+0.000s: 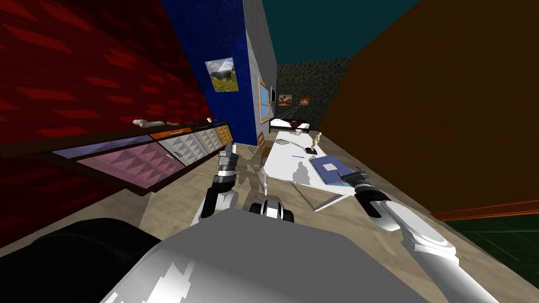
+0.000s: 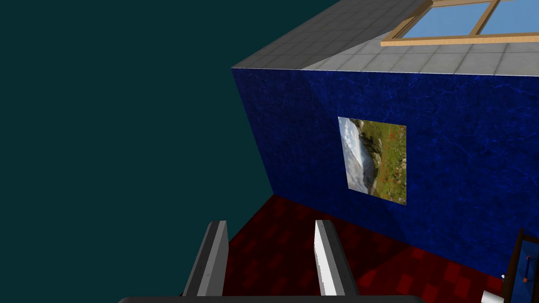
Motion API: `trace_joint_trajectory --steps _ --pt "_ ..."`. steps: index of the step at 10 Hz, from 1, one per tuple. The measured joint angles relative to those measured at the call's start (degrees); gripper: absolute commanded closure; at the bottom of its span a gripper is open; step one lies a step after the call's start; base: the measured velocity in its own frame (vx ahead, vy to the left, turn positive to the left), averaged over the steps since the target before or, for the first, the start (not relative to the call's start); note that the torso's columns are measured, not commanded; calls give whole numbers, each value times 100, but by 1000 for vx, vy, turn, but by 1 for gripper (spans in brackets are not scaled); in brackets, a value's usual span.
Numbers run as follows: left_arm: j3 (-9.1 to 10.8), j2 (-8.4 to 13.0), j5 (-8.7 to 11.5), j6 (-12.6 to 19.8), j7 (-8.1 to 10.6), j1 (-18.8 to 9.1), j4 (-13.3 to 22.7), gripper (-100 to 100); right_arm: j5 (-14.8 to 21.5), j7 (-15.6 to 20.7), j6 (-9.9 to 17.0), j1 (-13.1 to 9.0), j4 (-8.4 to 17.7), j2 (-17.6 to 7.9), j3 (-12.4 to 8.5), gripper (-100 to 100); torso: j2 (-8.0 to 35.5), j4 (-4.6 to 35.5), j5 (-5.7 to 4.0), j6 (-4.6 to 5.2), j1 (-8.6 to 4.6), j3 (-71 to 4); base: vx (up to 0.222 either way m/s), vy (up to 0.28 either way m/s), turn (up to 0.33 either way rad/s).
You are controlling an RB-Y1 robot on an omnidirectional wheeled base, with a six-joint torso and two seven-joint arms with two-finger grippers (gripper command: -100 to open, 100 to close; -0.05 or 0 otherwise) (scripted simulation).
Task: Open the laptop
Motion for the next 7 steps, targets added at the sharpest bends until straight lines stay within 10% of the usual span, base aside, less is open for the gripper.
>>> trace_joint_trajectory --steps 7 --pt "0 0 0 0 0 0 0 0 932 826 389 329 -341 -148 116 -100 0 0 0 0 1 0 -1 -27 40"
